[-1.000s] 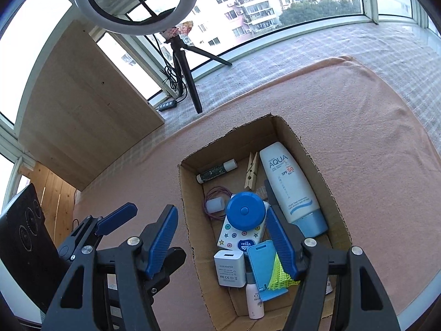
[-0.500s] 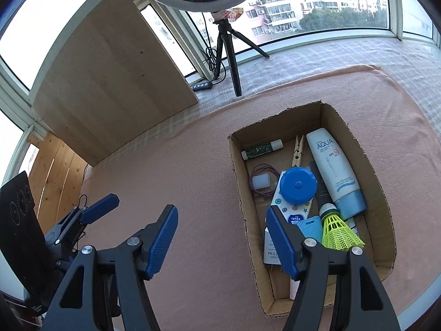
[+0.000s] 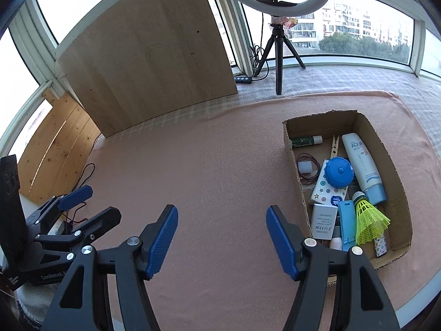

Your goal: Organize objects

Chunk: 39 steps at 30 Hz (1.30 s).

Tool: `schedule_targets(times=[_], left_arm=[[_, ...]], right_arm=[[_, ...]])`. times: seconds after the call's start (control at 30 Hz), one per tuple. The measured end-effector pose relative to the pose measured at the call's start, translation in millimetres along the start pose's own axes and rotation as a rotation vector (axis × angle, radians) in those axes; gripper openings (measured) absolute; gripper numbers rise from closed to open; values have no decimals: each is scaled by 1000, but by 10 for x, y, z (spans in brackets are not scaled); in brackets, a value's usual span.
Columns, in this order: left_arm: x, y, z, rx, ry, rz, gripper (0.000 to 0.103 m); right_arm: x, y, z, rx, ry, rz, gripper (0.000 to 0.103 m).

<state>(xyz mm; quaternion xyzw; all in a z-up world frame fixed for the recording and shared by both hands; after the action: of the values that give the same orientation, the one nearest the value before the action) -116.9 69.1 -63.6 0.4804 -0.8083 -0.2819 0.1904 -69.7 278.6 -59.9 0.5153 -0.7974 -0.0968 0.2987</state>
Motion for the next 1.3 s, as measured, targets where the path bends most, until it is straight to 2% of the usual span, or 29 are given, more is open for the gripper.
schedule_targets(times=[0.17,0.43,0.7,1.3], left_arm=[[272,-267,-191,8,56,-74,95],[407,-545,-420,14,134,-121,95],[469,-652,-500,21,144,-149,95],[348,-607,-463,19,121,-133,95]], right_arm=[[259,-238,-48,-27,-34,-92,63],[554,-445,-129,-73,-60,-172,63],[609,-529,-91,-80,-85,-173,63],[579,-534,-176,-107,-106,-161,63]])
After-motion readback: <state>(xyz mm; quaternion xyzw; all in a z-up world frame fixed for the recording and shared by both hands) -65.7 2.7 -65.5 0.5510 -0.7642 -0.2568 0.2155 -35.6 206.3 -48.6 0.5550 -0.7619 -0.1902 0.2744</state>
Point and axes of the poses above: each gripper's, at about its wrist camera, not at the fingertips, and z roughly the way its jaws point, x to its left, y to its top, the point moved 4 cm from there along z, roughly the way its jaws point, and after that the axes turned 13 degrees about z, right-handed, at the moved point
